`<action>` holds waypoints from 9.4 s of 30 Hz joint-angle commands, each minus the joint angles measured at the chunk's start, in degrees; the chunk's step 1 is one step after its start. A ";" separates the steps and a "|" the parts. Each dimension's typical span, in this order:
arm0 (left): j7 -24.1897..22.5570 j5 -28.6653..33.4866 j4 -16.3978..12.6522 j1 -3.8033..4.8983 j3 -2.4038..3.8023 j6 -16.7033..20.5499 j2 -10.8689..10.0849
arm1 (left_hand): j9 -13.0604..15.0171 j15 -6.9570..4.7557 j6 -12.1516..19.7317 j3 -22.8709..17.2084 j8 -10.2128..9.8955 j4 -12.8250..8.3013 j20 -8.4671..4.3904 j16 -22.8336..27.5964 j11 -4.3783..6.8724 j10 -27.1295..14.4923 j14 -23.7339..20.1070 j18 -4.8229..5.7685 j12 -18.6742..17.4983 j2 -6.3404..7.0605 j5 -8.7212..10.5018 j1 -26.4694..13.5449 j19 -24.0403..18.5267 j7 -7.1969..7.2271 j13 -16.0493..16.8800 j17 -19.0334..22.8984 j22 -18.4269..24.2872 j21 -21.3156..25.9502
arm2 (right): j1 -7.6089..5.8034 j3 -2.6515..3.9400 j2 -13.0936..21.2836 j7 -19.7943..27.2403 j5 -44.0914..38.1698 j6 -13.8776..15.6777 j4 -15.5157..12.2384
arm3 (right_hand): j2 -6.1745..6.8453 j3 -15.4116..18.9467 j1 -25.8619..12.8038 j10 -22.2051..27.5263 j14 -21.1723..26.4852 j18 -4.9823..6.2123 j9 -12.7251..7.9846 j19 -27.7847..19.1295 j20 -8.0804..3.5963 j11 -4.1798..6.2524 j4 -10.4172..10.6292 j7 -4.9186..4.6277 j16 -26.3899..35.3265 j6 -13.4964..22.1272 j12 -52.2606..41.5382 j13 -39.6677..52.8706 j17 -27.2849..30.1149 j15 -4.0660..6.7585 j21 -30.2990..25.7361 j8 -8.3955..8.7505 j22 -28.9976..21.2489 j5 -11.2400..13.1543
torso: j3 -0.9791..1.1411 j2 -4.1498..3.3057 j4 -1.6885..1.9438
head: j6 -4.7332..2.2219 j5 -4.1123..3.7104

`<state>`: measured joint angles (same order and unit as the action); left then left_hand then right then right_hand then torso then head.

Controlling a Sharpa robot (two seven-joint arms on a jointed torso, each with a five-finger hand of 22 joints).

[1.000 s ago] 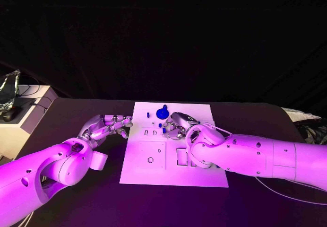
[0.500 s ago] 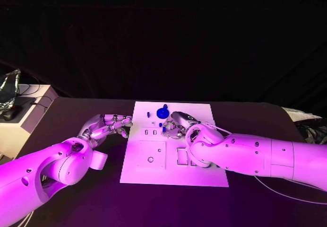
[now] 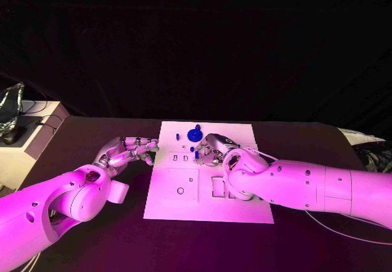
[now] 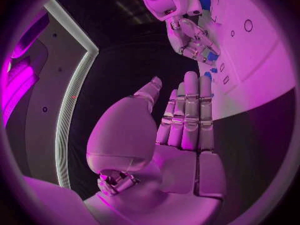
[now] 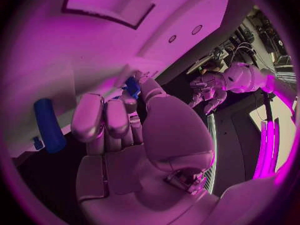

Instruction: Assemble the parts on the task board

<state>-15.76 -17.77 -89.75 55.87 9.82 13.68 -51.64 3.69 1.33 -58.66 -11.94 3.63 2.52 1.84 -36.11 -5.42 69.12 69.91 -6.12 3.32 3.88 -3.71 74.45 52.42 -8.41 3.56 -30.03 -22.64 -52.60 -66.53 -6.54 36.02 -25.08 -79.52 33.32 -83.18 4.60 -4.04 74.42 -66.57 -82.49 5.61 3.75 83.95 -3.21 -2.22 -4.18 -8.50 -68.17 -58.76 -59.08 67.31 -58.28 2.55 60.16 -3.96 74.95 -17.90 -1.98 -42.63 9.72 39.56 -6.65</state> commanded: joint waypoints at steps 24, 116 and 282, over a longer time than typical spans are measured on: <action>3.52 -1.55 1.24 0.03 0.05 -2.12 0.34 | 0.23 -0.36 1.08 2.21 0.83 0.30 -0.64 -2.17 0.73 2.61 -0.12 0.09 4.08 -0.21 0.35 -1.47 0.04 -1.21 1.25 -1.70 -0.04 -0.75 | -1.24 0.81 5.24 6.77 7.58 7.15 -5.19 | 4.49 4.33 0.36 3.77 0.04 0.78 0.08 2.81 0.92 -0.79 9.87 -0.75 -0.40 3.23 -0.53 -5.73 -0.07 -0.98 -0.92 -0.18 7.87 -0.57 | 0.19 0.19 -0.32 | -0.79 0.43; 45.42 -37.96 34.52 16.96 -6.38 -29.99 34.37 | 38.51 -5.00 4.70 -3.05 21.22 8.48 -4.42 -30.79 6.23 -4.20 7.71 0.08 47.10 1.86 -2.19 -12.74 14.80 4.98 37.40 -28.44 -39.10 -19.81 | -8.85 1.35 11.59 20.67 34.81 -0.09 -0.84 | -2.66 9.25 -1.88 8.03 0.14 1.11 0.08 2.46 0.75 -0.72 3.64 -0.84 2.53 4.53 0.36 -12.70 0.90 -0.84 -5.22 -2.30 7.12 -6.65 | 1.85 1.57 -2.45 | 0.17 2.30; 47.37 -43.72 29.43 15.04 -9.24 -20.81 30.64 | 51.73 -7.70 -1.58 -18.60 18.18 -8.12 -7.75 -32.13 9.47 3.56 11.73 2.09 44.25 0.03 -24.28 -12.45 21.23 8.29 29.70 -32.98 -50.15 -17.99 | -8.62 1.30 11.55 19.56 34.98 -3.20 0.27 | -3.03 9.62 -2.69 8.21 0.17 1.20 0.09 2.42 0.72 -0.70 4.07 -0.81 3.18 4.48 0.34 -13.10 1.25 -0.80 -6.11 -2.28 6.96 -7.71 | 1.80 2.98 -1.40 | 4.33 2.19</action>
<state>31.50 -60.96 -60.20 70.98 0.60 -5.83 -21.12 45.64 -6.22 -57.97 -26.81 21.75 -1.61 -5.84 -68.29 3.41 72.41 81.59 -4.78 47.27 6.19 -28.27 59.77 73.22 -2.16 33.32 -63.06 -72.69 -70.83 -75.16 -5.25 47.54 -5.78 -44.27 31.04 -82.80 1.67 5.43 72.23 -58.72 -82.10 6.12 3.81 84.11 -2.54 -2.75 -0.46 -8.90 -65.13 -54.41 -58.65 54.21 -57.11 1.73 54.35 -6.40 74.93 -25.30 -0.23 -39.71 8.33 43.81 -4.44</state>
